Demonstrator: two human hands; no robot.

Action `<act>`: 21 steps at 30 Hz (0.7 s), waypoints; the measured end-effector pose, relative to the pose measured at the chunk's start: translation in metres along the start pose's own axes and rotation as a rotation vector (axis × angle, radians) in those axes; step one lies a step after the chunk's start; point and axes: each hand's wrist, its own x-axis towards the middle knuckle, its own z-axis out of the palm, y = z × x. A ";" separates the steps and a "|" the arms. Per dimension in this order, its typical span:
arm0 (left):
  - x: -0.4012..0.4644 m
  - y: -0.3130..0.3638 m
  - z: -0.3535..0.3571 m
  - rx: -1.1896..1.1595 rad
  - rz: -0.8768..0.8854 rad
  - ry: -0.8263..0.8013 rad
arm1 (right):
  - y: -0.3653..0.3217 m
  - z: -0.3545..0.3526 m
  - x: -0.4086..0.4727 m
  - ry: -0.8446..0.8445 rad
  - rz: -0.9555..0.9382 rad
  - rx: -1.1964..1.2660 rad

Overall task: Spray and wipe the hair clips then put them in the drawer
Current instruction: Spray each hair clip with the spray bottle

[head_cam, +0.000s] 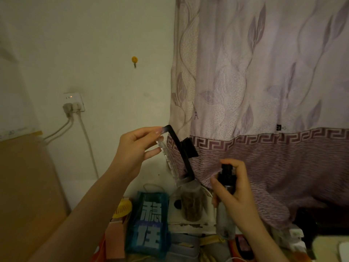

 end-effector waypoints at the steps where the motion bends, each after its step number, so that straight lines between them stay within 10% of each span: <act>1: 0.000 -0.001 0.000 -0.009 -0.005 0.006 | 0.000 0.002 -0.001 0.004 0.009 0.016; 21: -0.024 -0.040 -0.001 -0.142 -0.042 0.104 | 0.007 0.037 -0.002 0.167 0.234 0.173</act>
